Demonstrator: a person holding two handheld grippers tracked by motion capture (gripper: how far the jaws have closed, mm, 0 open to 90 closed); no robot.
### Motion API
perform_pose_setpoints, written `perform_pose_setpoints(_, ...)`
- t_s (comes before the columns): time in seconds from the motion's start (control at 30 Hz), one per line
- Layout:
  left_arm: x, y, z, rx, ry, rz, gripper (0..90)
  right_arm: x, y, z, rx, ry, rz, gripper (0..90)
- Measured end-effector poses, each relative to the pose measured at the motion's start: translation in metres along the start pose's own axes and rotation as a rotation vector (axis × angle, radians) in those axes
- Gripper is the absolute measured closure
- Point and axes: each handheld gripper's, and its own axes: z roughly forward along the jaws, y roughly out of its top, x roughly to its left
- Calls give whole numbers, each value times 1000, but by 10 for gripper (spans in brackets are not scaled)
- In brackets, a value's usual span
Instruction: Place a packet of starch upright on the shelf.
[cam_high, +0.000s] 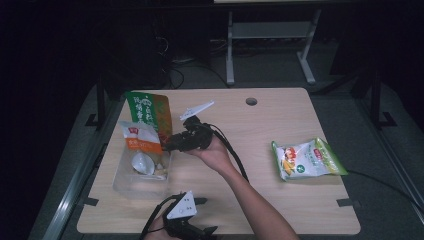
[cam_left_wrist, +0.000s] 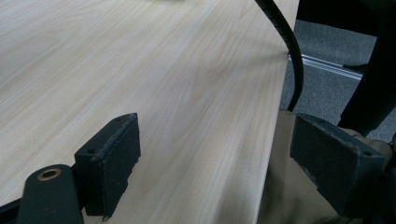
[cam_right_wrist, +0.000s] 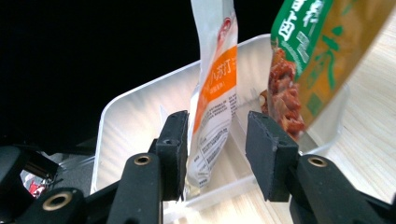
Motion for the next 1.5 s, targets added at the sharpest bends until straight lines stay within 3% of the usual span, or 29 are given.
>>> perform_pose_setpoints(0.33,1,0,0,1,2,0,158,-6,-15,-28,-21,-30,3,549)
perform_pose_setpoints(0.93,4,1,1,1,2,-3,159,-16,-32,-59,-20,-78,41,498)
perform_pose_setpoints(1.5,3,0,0,-5,3,-3,159,-23,-58,-104,-21,-173,74,457)
